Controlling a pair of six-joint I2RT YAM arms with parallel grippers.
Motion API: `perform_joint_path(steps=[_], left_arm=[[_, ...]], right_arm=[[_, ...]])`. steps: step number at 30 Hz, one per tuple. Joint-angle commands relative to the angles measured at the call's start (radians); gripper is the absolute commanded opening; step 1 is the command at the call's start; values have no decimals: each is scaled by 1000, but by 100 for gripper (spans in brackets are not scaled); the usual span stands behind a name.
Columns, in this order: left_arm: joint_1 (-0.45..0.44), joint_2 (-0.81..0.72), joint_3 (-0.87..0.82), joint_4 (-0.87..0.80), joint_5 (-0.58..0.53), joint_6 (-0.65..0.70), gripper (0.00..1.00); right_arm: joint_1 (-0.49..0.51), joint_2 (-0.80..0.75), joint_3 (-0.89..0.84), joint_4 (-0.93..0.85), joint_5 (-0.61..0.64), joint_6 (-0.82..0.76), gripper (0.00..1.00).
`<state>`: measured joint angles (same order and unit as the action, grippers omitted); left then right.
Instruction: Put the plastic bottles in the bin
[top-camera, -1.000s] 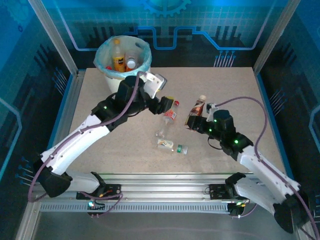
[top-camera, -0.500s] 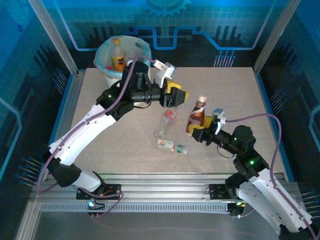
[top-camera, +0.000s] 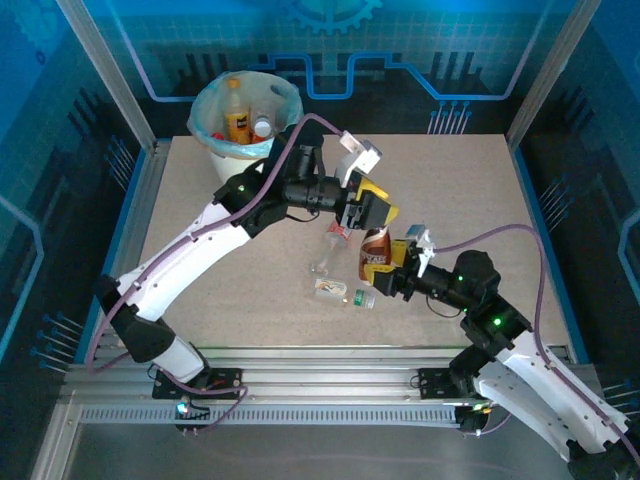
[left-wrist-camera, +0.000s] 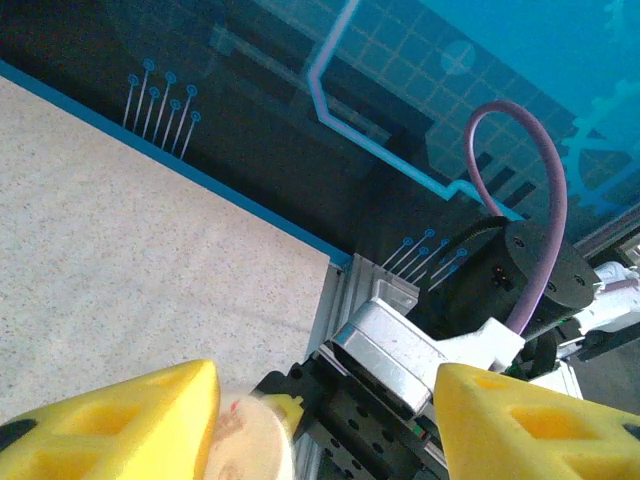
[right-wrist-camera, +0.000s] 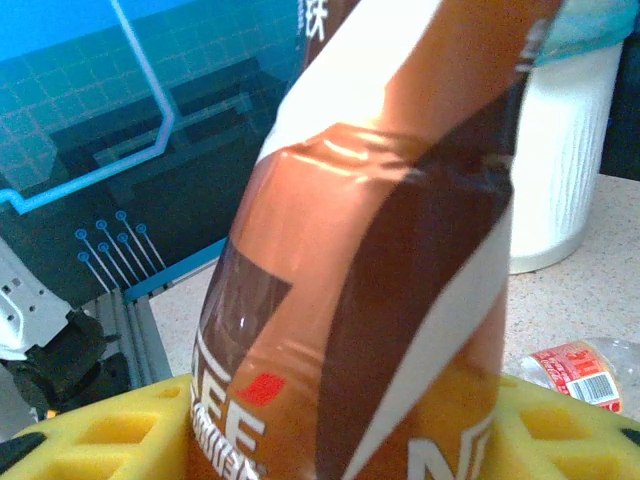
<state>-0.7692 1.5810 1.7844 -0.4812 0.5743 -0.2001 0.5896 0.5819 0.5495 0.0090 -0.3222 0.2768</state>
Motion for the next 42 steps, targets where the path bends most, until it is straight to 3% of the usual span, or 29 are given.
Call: perform_joint_path(steps=[1,7,11,17,30,33,40,42], left_arm=[[-15,19,42,-72,29,47,57],[-18,16,41,-85,-34,68,60],[-19,17,39,-85,-49,75,69],[-18,20,36,-88,-73,66,68],[-19,34,45,-126,-47,57,36],[-19,29,42,-125,-56,55,33],[-18,-9,41,-111,-95,62,11],[-16,-27,39,-107,-123,62,1]], right_arm=[[21,-8,39,34,9,-40,56],[27,-18,41,28,23,-48,55],[28,-29,41,16,29,-50,54],[33,-45,35,14,29,-53,54],[38,-51,44,3,38,-54,55],[39,-43,50,-3,38,-50,56],[41,-11,67,-14,169,-6,75],[41,-7,67,0,180,4,85]])
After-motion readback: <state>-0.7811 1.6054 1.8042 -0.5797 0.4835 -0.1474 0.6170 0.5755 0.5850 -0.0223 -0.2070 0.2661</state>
